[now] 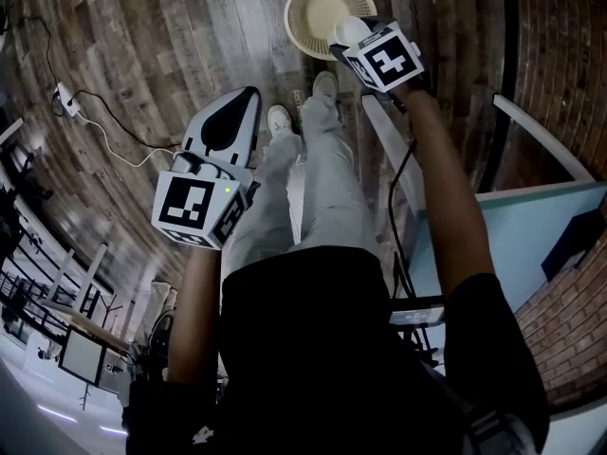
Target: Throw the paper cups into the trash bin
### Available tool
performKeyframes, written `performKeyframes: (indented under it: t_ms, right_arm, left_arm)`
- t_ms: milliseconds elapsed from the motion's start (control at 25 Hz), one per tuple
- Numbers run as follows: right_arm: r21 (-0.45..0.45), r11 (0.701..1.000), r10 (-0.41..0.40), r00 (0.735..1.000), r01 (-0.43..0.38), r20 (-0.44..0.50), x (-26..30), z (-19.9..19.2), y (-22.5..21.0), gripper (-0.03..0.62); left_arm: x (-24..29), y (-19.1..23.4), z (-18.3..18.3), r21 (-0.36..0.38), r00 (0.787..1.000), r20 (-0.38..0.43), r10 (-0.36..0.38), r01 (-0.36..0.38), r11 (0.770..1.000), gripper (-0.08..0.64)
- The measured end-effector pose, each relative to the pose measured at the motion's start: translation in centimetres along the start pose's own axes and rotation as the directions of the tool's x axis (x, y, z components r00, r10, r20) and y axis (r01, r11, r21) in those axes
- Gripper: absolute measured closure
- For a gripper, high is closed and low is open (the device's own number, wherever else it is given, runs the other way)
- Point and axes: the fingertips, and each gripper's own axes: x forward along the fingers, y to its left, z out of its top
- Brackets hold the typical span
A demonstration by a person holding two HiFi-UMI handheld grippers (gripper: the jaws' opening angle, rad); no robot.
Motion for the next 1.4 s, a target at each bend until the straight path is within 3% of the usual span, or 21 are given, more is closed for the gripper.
performKeyframes:
  t_ms: [680, 840, 1000, 1160, 1400]
  right_arm:
    - [0.138, 0.986, -0.088, 0.995, 0.092, -0.040, 12.3, -3.3, -3.3, 0.245]
    - [0.143, 0.978, -0.146, 0.989, 0.149, -0.034, 14.1, -4.8, -4.3, 0.245]
    - [0.155, 0.970, -0.183, 0.983, 0.185, -0.028, 16.4, -6.3, -5.3, 0.245]
    - [0.152, 0.965, -0.213, 0.977, 0.214, -0.020, 18.7, -7.4, -6.1, 0.244]
    - [0.176, 0.957, -0.229, 0.973, 0.231, -0.032, 21.1, -9.1, -6.3, 0.244]
  left_arm:
    - [4.1, 5.5, -7.7, -0.063, 0.998, -0.050, -0.029, 0.026, 0.998, 0.551]
    - [4.5, 5.4, -10.2, -0.060, 0.988, -0.146, -0.040, 0.032, 0.998, 0.551]
    - [6.1, 4.7, -11.1, -0.038, 0.986, -0.152, -0.064, 0.059, 0.998, 0.552]
    - [7.7, 4.5, -11.6, -0.040, 0.993, -0.101, -0.069, 0.065, 0.997, 0.551]
    - [8.5, 4.5, -13.9, -0.052, 0.991, -0.118, -0.069, 0.064, 0.997, 0.551]
